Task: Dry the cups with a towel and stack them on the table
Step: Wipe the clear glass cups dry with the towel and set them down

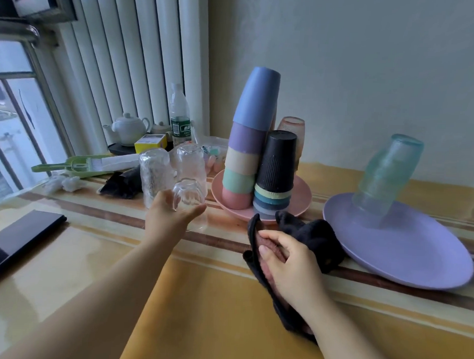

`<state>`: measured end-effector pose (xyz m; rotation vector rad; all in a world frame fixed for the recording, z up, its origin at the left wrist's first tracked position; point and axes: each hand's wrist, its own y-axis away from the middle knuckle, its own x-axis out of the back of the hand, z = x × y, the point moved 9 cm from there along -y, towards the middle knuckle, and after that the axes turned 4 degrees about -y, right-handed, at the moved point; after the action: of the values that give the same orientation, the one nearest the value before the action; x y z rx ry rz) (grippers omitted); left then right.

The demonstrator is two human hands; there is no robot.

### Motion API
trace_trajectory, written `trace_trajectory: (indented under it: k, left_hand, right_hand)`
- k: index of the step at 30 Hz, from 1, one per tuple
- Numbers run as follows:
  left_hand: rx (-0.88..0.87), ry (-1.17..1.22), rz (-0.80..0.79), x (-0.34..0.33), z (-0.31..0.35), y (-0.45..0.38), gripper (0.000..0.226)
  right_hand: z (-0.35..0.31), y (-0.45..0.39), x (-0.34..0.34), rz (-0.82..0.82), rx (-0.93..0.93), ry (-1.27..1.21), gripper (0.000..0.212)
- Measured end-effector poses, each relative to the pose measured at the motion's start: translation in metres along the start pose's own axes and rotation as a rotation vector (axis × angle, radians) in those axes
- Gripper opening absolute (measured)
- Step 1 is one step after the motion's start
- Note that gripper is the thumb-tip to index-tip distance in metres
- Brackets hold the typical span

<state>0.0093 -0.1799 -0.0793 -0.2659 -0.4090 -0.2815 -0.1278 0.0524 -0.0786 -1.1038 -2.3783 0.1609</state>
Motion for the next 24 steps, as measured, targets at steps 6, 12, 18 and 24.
trace_trajectory:
  k: [6,12,18,24]
  left_hand:
    - [0.004,-0.064,0.003,-0.009,0.0,-0.008,0.067]
    - [0.042,-0.121,0.03,-0.012,0.001,0.001,0.086]
    - [-0.323,-0.115,0.123,-0.006,0.05,0.059,0.04]
    - [-0.759,-0.192,-0.364,-0.08,0.11,0.124,0.009]
  right_hand:
    - [0.002,-0.001,0.0,-0.01,0.0,-0.006,0.025]
    - [-0.003,-0.002,0.0,-0.002,0.018,0.044,0.027]
    - [-0.015,0.0,0.004,-0.028,0.057,0.226,0.038]
    - [-0.016,0.0,0.023,-0.012,0.007,0.335,0.025]
